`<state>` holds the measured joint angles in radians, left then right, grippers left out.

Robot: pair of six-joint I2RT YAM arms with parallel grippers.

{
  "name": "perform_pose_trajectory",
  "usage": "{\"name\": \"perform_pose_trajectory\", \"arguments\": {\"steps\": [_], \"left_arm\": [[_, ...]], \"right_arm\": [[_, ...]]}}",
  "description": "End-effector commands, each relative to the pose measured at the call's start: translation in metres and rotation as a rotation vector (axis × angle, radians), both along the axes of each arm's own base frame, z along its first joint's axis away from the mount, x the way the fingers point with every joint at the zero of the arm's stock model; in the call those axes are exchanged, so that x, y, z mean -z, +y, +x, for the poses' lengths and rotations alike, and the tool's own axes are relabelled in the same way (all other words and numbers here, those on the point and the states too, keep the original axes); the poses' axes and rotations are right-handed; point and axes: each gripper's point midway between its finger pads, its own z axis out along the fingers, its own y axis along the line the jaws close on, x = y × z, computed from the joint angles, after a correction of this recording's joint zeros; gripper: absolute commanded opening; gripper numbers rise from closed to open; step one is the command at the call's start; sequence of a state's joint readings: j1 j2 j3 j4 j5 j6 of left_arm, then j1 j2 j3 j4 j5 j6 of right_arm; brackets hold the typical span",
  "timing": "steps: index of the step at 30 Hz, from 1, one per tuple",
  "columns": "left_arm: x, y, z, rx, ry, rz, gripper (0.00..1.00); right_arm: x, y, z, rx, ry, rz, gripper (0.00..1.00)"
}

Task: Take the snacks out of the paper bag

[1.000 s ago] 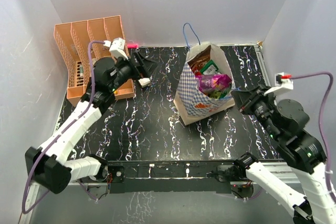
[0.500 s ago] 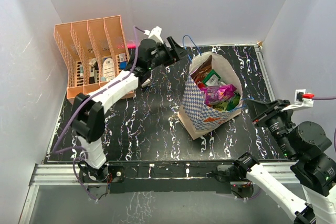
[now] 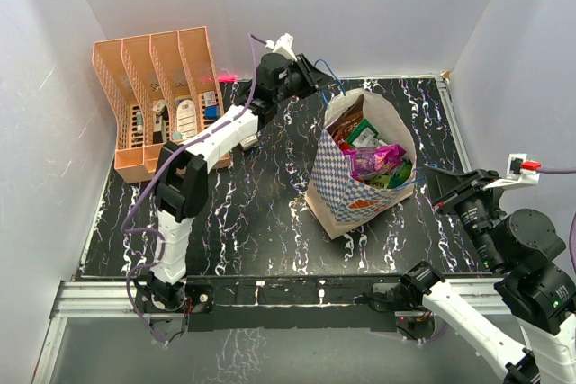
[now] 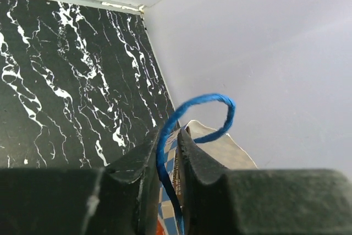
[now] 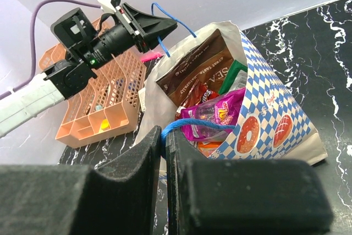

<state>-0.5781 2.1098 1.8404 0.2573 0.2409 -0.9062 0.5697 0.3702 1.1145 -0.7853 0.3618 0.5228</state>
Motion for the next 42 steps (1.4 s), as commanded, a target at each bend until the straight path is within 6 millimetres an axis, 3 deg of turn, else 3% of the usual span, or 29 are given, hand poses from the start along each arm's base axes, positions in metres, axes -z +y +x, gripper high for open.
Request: {"name": "perform_pose_trajectory", "arguments": {"steps": [1, 3, 10, 12, 17, 22, 25, 26, 30, 34, 42], "left_arm": [[-0.047, -0.005, 0.000, 0.021, -0.085, -0.037, 0.08], [-0.055, -0.003, 0.002, 0.014, -0.102, -0.016, 0.00], [-0.107, 0.020, -0.028, 0.015, -0.205, 0.007, 0.00], [-0.110, 0.033, -0.041, -0.002, -0.209, 0.025, 0.00], [-0.126, 0.081, -0.076, -0.072, -0.226, 0.028, 0.00], [-0.135, 0.126, -0.108, -0.135, -0.211, 0.049, 0.00], [-0.130, 0.150, -0.122, -0.177, -0.200, 0.106, 0.00], [-0.140, 0.165, -0.132, -0.205, -0.217, 0.112, 0.00], [-0.138, 0.216, -0.146, -0.308, -0.200, 0.181, 0.00], [-0.152, 0.262, -0.165, -0.408, -0.238, 0.271, 0.00], [-0.187, 0.313, -0.195, -0.557, -0.327, 0.439, 0.00]], "right_arm": [[-0.041, -0.006, 0.000, 0.027, -0.130, 0.065, 0.12], [-0.043, -0.007, 0.000, 0.030, -0.135, 0.054, 0.12], [-0.040, 0.014, 0.003, -0.085, -0.189, -0.132, 0.12], [-0.040, 0.023, 0.002, -0.145, -0.223, -0.213, 0.12], [-0.051, 0.052, -0.006, -0.315, -0.310, -0.308, 0.14], [-0.055, 0.099, -0.012, -0.561, -0.359, -0.319, 0.15], [-0.050, 0.129, -0.006, -0.692, -0.326, -0.286, 0.15], [-0.046, 0.141, 0.001, -0.731, -0.301, -0.274, 0.15], [-0.037, 0.179, 0.013, -0.890, -0.229, -0.201, 0.15], [-0.032, 0.207, 0.024, -0.993, -0.173, -0.081, 0.15], [-0.018, 0.254, 0.024, -1.107, -0.118, 0.062, 0.15]]}}
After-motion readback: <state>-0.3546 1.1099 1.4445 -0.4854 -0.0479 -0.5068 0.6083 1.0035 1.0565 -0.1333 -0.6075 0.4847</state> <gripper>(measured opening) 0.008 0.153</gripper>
